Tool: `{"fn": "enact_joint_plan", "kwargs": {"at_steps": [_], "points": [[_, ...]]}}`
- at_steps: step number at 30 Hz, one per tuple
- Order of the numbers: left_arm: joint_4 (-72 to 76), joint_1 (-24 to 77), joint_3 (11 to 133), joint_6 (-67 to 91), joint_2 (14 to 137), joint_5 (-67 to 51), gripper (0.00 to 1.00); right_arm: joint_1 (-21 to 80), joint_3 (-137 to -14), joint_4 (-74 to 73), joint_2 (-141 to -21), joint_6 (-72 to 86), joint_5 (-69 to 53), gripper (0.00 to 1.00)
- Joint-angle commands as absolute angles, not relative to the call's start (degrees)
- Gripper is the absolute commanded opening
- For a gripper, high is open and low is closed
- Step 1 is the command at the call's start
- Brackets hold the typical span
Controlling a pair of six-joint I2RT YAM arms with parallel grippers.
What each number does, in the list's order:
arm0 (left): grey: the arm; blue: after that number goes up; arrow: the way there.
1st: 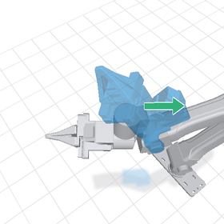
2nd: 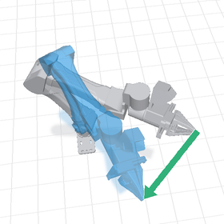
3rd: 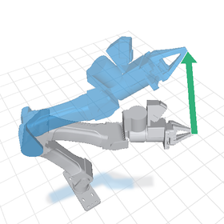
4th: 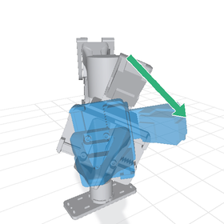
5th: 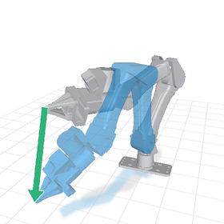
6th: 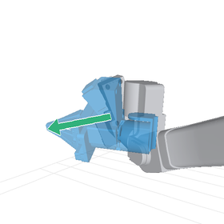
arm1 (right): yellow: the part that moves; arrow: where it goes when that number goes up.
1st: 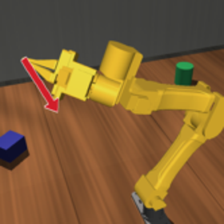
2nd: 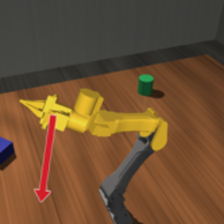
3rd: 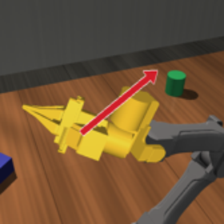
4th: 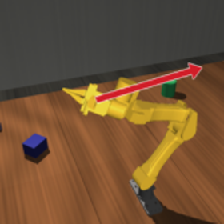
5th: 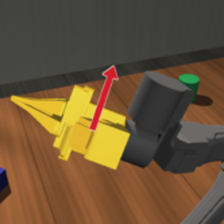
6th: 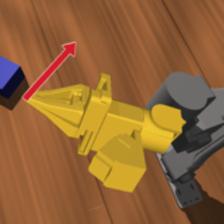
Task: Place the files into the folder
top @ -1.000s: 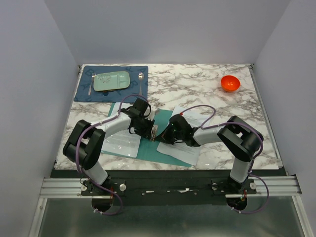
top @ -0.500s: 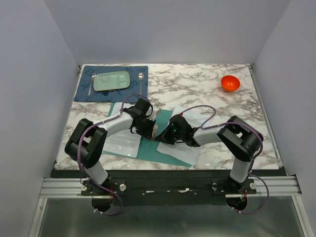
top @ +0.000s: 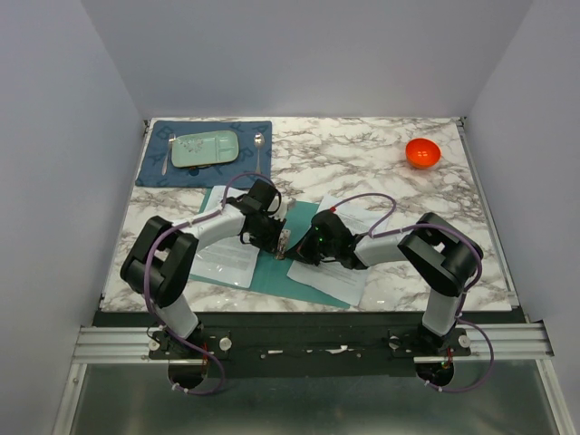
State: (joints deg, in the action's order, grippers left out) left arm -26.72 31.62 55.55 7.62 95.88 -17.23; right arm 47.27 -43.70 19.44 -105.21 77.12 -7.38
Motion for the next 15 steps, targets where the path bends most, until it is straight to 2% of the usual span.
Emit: {"fn": "enact_joint_plan", "kwargs": {"at_steps": [1, 15], "points": [[-25.14, 32.52, 54.67, 7.03, 100.37, -14.59, 0.06, 47.37, -40.96, 6.94, -110.57, 74.79, -2.99, 0.0], [-25.22, 35.77, 54.14, 7.12, 101.69, -17.32, 0.04, 47.37, -42.8, 6.94, -113.73, 74.79, -3.69, 0.0]]}}
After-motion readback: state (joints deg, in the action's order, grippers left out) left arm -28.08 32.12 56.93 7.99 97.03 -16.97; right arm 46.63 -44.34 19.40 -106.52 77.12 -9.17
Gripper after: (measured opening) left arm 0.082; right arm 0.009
